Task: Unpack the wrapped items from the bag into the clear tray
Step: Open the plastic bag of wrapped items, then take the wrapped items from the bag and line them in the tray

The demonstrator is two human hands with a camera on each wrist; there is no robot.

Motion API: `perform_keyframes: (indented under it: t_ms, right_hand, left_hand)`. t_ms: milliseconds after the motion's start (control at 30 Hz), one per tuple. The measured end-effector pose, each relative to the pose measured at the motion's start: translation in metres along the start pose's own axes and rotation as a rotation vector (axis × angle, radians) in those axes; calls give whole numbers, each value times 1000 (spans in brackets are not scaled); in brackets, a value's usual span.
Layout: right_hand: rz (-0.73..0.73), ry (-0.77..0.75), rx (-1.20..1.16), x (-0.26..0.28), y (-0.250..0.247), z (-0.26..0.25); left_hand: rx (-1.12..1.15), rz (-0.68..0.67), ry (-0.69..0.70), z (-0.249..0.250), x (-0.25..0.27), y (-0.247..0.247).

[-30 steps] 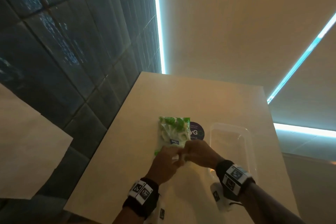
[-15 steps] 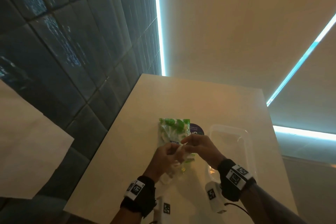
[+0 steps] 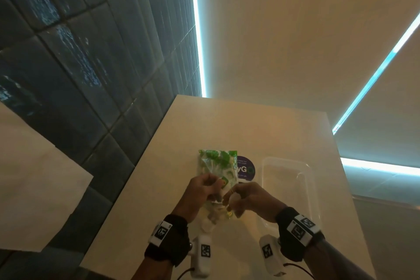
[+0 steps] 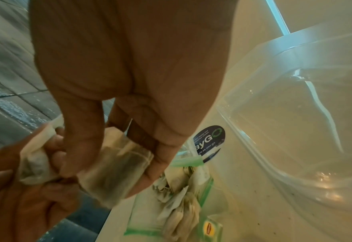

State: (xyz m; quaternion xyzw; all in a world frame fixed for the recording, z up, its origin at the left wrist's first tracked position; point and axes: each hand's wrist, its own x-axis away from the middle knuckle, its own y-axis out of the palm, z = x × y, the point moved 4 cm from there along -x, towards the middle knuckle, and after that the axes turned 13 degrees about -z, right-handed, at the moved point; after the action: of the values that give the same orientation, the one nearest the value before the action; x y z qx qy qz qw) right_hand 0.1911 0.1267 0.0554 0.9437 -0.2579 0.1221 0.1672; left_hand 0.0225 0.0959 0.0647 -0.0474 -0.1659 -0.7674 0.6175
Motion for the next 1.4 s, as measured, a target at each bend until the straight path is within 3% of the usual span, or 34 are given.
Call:
perform_keyframes:
  t_ms: [233, 533, 667, 833, 1033, 1167, 1400]
  right_hand:
    - [132, -33, -141, 5, 1, 9]
    - [104, -188, -340, 9, 11, -6]
    - [127, -216, -300, 12, 11, -9]
    - [342, -193, -83, 14, 2, -10]
    - [489, -188, -18, 8, 1, -13]
    - [490, -227, -66, 3, 7, -13]
    - [440, -222, -99, 2, 11, -9]
  left_hand:
    - [24, 89, 7, 4, 7, -8]
    - [-4, 203, -28, 0, 11, -7]
    - [29, 206, -32, 1, 11, -6]
    - [59, 245, -32, 1, 12, -11]
    - [198, 145, -47, 1, 10, -2]
    - [158, 183, -78, -4, 6, 8]
    - [147, 318, 6, -7, 0, 15]
